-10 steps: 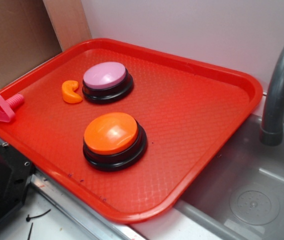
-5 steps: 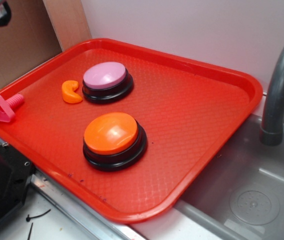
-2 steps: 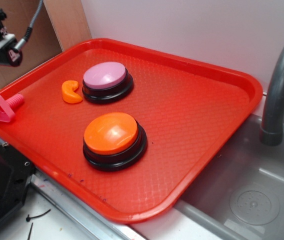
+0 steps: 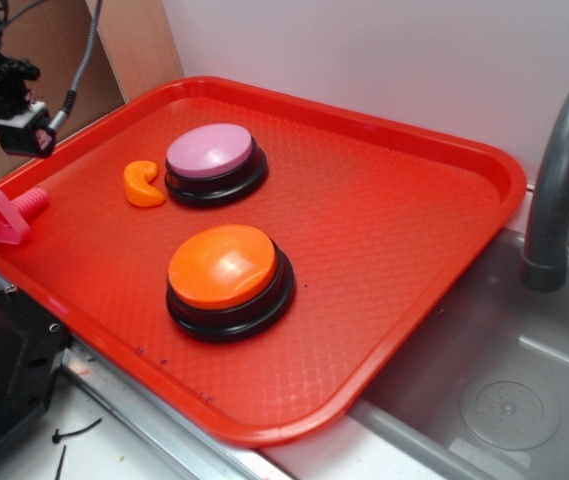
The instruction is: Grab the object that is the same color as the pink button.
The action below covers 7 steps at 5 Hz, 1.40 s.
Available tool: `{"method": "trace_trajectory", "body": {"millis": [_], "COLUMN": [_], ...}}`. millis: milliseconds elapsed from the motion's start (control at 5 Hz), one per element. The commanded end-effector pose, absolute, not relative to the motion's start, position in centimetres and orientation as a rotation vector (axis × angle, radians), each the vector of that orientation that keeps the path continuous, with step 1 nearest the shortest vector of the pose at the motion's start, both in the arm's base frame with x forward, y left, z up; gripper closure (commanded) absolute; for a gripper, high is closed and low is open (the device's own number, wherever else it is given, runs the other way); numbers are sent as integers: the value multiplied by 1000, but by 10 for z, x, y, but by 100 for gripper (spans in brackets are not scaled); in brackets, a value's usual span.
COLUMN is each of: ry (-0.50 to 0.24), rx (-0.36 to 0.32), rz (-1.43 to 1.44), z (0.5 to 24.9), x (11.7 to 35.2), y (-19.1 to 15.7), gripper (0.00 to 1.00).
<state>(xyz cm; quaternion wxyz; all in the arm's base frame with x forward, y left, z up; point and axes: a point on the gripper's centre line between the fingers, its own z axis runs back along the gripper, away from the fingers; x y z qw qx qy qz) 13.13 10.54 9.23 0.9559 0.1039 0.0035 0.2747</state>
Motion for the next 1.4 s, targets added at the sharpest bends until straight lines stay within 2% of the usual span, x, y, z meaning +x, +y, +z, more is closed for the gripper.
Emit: {"method": "trace_trajectory", "body": {"millis": [0,200,600,800,1000,1200], "ry": [-20,-22,-46,-29,-35,-26], "rx": [251,252,179,161,146,147], "rz": [555,548,505,529,548,559], "z": [72,56,25,19,18,18], "x": [132,136,140,134,133,130], "y": [133,140,132,131,133,136], "gripper": [0,0,0,0,100,100]}}
